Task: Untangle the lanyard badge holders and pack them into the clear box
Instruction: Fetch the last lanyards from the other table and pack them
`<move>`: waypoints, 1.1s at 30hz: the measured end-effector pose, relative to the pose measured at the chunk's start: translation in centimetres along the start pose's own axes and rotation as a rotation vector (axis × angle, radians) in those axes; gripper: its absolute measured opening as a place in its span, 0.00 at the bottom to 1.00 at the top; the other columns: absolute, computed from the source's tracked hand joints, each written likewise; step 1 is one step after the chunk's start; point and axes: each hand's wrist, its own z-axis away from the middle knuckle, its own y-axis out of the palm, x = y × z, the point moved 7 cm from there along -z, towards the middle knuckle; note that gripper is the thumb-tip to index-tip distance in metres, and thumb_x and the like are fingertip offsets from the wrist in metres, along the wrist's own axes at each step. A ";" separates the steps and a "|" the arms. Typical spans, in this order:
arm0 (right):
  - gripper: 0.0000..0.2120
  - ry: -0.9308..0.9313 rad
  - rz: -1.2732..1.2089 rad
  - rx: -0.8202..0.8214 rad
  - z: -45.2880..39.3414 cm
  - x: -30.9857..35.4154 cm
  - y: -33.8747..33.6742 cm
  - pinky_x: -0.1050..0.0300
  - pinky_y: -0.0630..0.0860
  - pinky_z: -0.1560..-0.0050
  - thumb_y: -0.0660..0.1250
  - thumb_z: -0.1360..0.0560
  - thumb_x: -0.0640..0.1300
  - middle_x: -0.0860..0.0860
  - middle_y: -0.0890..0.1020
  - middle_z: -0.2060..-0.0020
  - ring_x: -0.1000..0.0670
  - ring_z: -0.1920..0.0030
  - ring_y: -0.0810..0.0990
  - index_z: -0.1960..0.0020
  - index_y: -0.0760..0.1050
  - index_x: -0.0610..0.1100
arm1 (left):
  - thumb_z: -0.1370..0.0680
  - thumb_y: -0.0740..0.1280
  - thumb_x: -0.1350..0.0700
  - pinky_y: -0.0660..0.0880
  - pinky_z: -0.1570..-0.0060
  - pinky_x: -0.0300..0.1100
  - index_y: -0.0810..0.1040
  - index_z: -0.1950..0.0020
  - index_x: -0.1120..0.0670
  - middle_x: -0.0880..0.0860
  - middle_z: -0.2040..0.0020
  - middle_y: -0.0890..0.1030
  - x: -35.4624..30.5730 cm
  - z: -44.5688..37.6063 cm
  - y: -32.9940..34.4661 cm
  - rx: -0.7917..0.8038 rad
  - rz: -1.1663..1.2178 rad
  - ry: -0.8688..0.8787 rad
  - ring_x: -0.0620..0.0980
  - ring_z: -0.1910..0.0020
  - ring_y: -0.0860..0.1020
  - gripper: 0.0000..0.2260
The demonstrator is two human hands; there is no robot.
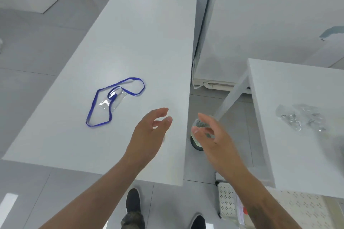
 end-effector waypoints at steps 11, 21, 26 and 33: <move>0.15 0.079 0.100 0.083 -7.9 4.4 16.5 0.62 0.76 0.48 0.66 0.24 0.53 0.65 0.77 0.43 0.62 0.46 0.77 0.37 0.73 0.60 | 0.23 0.66 0.48 0.72 0.48 0.38 0.74 0.35 0.44 0.39 0.39 0.77 8.6 -10.1 -15.3 -0.115 -0.300 -0.176 0.41 0.46 0.77 0.15; 0.19 0.149 0.309 0.168 -16.8 3.5 24.1 0.57 0.74 0.40 0.65 0.23 0.54 0.59 0.76 0.39 0.58 0.45 0.77 0.33 0.71 0.55 | 0.27 0.68 0.45 0.78 0.48 0.50 0.71 0.32 0.51 0.51 0.37 0.76 12.3 -20.9 -16.8 -0.189 -0.764 -0.102 0.54 0.40 0.74 0.24; 0.21 0.147 0.364 0.190 -18.6 3.3 25.9 0.55 0.72 0.37 0.64 0.23 0.52 0.56 0.76 0.36 0.54 0.41 0.77 0.31 0.70 0.53 | 0.30 0.71 0.47 0.75 0.50 0.48 0.68 0.32 0.53 0.53 0.37 0.73 12.9 -22.5 -16.1 -0.161 -0.874 -0.105 0.55 0.39 0.70 0.28; 0.21 0.182 0.279 0.120 -19.3 3.6 26.6 0.57 0.74 0.39 0.66 0.24 0.48 0.55 0.79 0.38 0.55 0.43 0.79 0.31 0.71 0.51 | 0.31 0.73 0.51 0.73 0.47 0.46 0.69 0.31 0.52 0.54 0.38 0.75 13.1 -22.9 -15.4 -0.153 -0.740 -0.116 0.54 0.39 0.71 0.29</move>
